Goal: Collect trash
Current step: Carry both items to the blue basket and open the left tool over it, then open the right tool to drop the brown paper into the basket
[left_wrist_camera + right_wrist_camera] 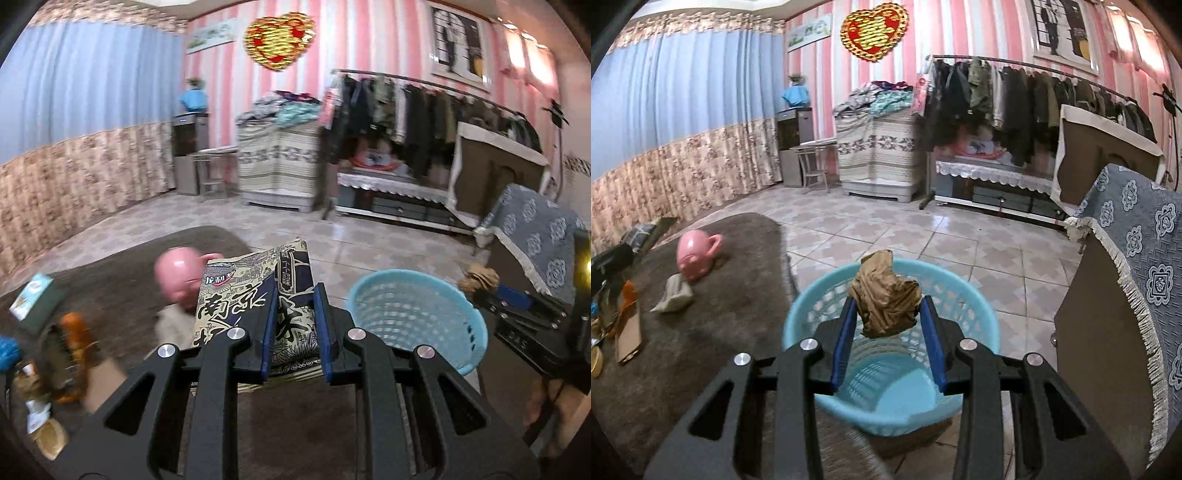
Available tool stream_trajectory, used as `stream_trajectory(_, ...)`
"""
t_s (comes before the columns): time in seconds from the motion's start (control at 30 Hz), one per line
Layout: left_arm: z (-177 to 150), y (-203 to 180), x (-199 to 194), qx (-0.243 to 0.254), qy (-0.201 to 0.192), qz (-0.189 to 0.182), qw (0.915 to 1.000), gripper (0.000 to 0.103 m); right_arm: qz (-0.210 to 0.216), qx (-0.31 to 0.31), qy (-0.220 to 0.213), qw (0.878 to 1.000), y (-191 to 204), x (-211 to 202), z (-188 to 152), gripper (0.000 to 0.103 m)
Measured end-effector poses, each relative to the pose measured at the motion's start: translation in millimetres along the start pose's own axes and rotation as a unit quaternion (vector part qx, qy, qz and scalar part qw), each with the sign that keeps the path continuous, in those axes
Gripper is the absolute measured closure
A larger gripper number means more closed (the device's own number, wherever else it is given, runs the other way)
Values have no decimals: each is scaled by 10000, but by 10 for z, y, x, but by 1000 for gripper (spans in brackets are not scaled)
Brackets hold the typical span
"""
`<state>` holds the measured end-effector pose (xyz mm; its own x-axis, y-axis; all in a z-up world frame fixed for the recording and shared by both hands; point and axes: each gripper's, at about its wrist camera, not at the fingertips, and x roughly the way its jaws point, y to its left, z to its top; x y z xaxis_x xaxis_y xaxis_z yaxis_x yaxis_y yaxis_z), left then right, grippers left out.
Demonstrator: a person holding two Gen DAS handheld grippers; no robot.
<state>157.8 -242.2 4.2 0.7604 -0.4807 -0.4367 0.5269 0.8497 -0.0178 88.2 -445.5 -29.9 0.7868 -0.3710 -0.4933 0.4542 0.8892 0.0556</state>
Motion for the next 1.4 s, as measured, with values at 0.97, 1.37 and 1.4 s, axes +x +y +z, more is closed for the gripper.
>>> stream_trajectory(0.97,19,-677,1135,33,43,-264,9996,11,-451,752,350,9955,-513,345,-168,67)
stream_trajectory(1.37,29,-133,1014,-219,-74,595,9980,5,-241,733,453,9960,-153,560,-247,65)
stream_trajectory(1.4,34,-98,1021,-274,-67,620,9977,5,-241,725,436,9961,-130,567,-250,65)
